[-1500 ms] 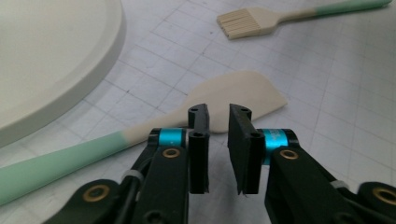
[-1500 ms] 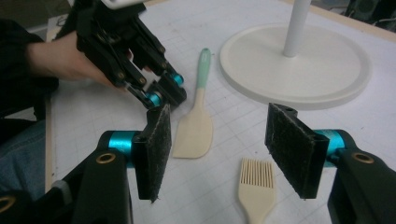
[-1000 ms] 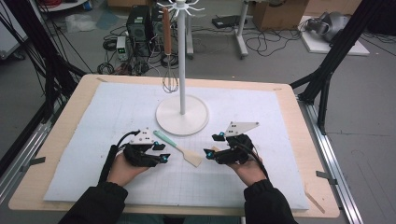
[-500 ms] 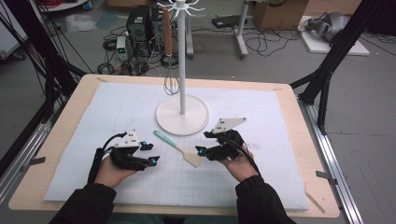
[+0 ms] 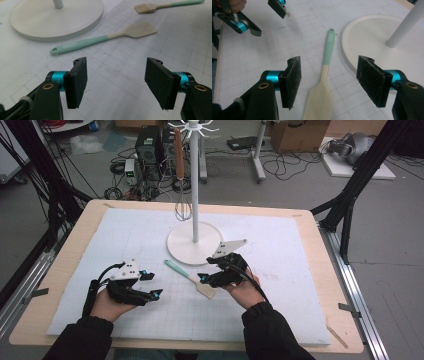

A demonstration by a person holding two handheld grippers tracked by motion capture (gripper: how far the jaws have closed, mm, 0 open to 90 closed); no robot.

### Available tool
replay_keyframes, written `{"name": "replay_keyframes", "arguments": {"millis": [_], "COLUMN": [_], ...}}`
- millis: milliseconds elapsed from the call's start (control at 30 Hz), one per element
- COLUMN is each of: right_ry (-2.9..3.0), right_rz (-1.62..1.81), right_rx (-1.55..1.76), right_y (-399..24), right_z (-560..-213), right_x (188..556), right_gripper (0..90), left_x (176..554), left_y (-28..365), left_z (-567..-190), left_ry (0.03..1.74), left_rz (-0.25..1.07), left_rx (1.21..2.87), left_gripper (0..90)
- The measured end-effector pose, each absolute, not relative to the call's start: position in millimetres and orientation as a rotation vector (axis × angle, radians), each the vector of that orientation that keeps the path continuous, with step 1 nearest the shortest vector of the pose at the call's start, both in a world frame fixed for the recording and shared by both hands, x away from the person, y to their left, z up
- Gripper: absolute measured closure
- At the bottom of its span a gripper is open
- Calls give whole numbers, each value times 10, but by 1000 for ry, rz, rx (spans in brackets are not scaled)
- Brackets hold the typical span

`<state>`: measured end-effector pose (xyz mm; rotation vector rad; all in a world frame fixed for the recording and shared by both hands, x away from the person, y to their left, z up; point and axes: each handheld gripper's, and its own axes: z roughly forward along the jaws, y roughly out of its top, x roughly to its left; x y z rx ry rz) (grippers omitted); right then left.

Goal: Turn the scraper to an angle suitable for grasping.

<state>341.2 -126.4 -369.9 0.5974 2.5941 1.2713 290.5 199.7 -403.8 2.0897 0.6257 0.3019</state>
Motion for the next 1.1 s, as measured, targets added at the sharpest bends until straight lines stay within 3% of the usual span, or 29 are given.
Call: {"name": "replay_keyframes", "arguments": {"millis": [467,1100], "right_ry": [2676,2753], "right_rz": [1170,1047], "right_rx": [565,558], "right_y": [-910,-697], "right_z": [-3908,-4151], "right_x": [3572,3704], "right_gripper": [428,644], "left_x": [2776,2753], "left_y": [2266,2281], "left_z": [-3959,-3985], "left_ry": [645,634], "left_rz": [336,351], "left_rx": [2059,2051], "left_gripper": [315,311]}}
